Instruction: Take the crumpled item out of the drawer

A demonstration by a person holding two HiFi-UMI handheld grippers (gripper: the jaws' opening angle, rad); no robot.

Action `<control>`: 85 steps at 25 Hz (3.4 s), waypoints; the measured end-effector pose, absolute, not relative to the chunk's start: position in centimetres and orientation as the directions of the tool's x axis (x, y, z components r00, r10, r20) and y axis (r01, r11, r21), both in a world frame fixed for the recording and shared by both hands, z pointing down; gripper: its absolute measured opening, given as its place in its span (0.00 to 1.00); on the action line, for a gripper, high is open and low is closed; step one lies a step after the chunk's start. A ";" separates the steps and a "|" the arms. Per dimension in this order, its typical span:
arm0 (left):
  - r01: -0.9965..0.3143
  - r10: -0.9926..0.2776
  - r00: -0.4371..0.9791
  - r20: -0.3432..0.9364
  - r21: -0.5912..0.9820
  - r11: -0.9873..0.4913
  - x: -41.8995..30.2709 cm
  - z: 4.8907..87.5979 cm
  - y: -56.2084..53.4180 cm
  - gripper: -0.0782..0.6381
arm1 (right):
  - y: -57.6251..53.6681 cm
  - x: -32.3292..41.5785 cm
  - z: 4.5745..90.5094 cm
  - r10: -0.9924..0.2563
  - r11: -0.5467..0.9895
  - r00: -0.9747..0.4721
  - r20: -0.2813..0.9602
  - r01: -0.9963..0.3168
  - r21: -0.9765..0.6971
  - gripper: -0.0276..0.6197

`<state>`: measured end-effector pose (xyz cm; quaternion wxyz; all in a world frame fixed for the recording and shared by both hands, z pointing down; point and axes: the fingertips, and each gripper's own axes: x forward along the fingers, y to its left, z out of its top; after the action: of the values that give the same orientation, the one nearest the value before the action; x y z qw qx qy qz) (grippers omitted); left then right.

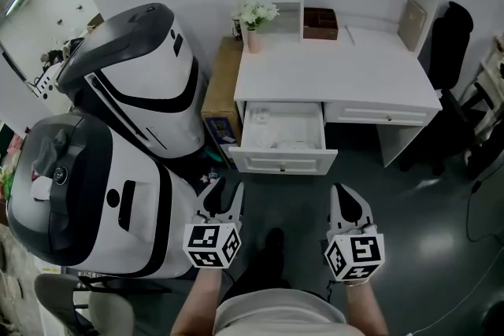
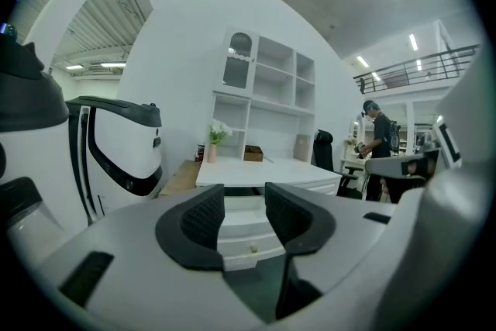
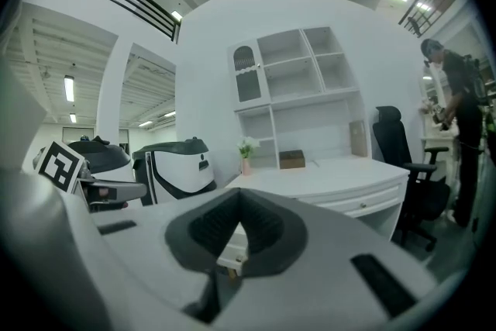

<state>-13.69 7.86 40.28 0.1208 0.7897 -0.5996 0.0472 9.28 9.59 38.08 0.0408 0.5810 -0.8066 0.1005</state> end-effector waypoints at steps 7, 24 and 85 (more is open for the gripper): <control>-0.956 -0.933 0.284 0.222 0.137 -0.259 -15.2 40.1 0.8 0.32 | 2.7 7.9 37.3 -0.933 0.290 -0.308 0.188 -0.950 -0.119 0.05; -0.944 -0.915 0.325 0.238 0.142 -0.298 -17.7 40.6 -8.9 0.32 | -6.2 4.6 35.7 -0.944 0.267 -0.277 0.178 -0.960 -0.081 0.05; -0.952 -0.449 0.221 0.866 0.091 -0.293 -9.3 67.6 -27.7 0.38 | -26.2 13.6 42.3 -0.905 0.221 -0.274 0.326 -0.957 -0.189 0.05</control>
<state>-9.35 -27.68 67.60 0.3301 0.7082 -0.4946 0.3806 13.57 -26.24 42.27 0.0729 0.5982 -0.7780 0.1778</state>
